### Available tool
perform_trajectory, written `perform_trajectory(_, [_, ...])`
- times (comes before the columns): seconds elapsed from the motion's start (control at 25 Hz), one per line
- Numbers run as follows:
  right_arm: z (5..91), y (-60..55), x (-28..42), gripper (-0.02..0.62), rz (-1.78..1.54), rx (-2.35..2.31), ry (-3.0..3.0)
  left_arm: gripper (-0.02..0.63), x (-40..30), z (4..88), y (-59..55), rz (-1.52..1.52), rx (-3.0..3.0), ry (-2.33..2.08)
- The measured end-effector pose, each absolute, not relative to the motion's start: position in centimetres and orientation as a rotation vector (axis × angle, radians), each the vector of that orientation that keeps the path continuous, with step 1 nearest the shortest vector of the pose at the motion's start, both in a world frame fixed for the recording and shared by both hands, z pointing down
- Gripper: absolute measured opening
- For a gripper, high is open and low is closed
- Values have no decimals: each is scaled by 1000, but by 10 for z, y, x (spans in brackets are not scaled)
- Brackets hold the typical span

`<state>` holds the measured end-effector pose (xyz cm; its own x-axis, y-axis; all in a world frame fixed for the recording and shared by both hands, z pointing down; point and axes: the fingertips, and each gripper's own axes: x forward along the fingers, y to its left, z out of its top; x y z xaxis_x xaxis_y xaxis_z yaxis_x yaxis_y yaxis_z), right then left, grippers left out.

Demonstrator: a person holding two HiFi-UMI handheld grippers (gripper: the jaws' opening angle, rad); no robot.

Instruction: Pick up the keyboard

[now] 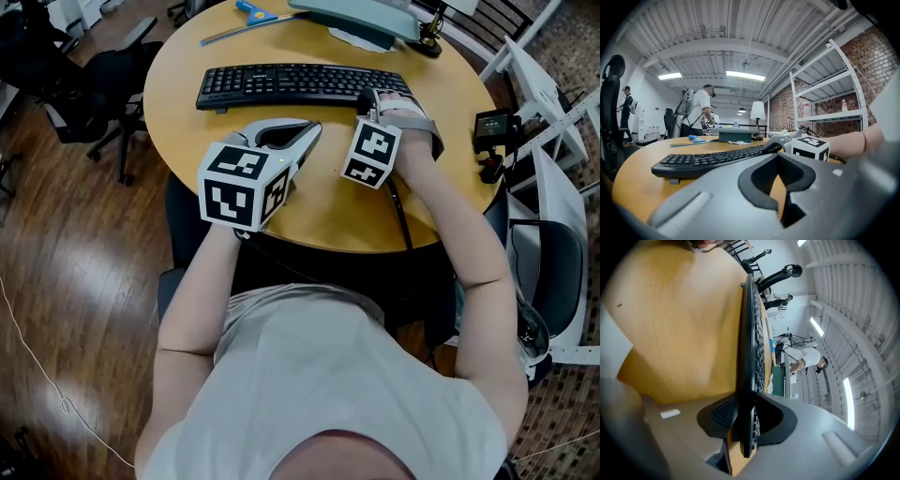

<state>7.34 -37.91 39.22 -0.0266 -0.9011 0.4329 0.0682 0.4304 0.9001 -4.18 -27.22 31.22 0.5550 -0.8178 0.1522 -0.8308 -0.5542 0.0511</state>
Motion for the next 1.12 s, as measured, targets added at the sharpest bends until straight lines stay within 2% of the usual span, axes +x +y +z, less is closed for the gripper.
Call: perform_trajectory(1.12, [357, -377, 70, 78, -1033, 870, -1417, 0, -42, 313, -271, 166, 2667, -1419])
